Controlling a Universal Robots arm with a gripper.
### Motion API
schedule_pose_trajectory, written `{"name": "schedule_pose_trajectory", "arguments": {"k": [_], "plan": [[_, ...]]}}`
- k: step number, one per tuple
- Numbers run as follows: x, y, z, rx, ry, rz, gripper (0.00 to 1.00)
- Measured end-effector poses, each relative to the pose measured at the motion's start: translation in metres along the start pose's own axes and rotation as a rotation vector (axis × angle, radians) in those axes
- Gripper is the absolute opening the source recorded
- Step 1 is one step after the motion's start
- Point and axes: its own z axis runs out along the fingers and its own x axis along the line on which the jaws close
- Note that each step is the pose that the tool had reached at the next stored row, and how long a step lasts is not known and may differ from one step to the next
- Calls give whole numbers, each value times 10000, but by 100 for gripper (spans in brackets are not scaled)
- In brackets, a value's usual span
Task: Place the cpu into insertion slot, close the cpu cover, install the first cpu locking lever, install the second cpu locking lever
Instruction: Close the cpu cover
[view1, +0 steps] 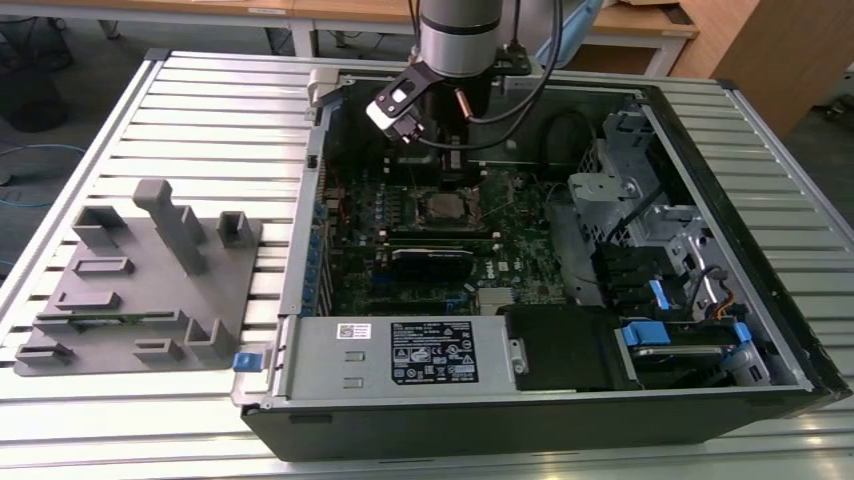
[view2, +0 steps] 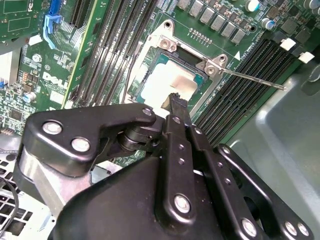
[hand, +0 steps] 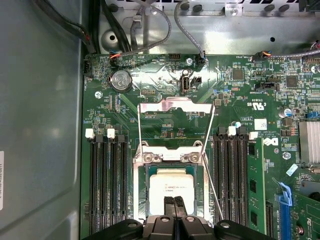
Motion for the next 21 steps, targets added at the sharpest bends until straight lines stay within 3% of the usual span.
{"name": "schedule_pose_trajectory", "arguments": {"k": [21], "plan": [[-1, 3, -41, 0, 1, 0, 11]]}}
